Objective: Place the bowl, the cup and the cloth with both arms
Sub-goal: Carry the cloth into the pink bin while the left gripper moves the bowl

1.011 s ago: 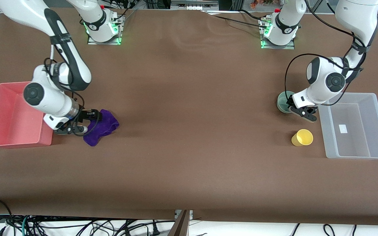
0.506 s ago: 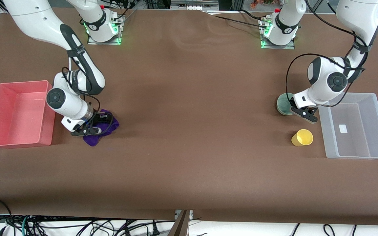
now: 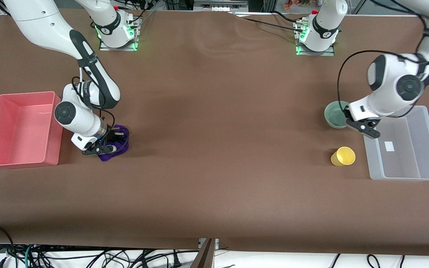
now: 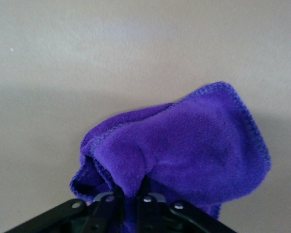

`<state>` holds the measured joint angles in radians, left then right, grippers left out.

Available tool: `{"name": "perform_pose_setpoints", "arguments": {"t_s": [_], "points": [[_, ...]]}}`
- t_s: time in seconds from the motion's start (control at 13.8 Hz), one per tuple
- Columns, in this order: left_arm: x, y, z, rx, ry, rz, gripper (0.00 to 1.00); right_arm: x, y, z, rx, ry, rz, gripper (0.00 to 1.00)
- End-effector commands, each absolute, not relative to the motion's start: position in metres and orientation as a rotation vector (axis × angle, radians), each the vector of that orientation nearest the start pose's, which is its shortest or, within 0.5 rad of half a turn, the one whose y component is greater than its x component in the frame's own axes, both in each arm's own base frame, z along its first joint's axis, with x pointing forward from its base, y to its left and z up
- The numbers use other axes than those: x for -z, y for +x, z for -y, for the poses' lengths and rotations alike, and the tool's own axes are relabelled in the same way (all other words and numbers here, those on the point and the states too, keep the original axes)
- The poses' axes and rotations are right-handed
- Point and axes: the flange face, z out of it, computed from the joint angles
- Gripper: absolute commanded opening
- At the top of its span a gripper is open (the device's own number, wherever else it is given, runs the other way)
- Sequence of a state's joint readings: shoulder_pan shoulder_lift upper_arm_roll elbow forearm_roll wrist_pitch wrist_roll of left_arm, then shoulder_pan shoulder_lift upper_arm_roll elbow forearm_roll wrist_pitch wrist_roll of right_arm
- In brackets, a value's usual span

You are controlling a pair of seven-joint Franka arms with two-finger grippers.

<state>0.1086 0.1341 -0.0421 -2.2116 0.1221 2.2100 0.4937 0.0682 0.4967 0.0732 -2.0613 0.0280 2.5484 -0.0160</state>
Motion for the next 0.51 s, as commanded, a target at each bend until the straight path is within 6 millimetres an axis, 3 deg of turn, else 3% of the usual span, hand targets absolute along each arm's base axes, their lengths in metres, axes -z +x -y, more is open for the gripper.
{"name": "perform_pose_setpoints", "arguments": {"t_s": [0.0, 0.14, 0.29, 0.43], "points": [[-0.364, 0.558, -0.073, -0.285, -3.016, -0.728, 0.0, -0.238, 0.595, -0.073, 0.032, -3.091, 0.216, 0.0], [-0.371, 0.576, -0.127, -0.252, -3.037, -0.666, 0.0, -0.296, 0.61, -0.054, -0.073, -3.095, 0.236, 0.0], [-0.367, 0.584, -0.199, -0.226, -3.056, -0.649, 0.0, -0.357, 0.625, -0.019, -0.22, -3.086, 0.302, 0.0], [-0.341, 0.589, -0.259, -0.222, -3.088, -0.627, 0.0, -0.415, 0.627, 0.024, -0.34, -3.067, 0.381, 0.0]]}}
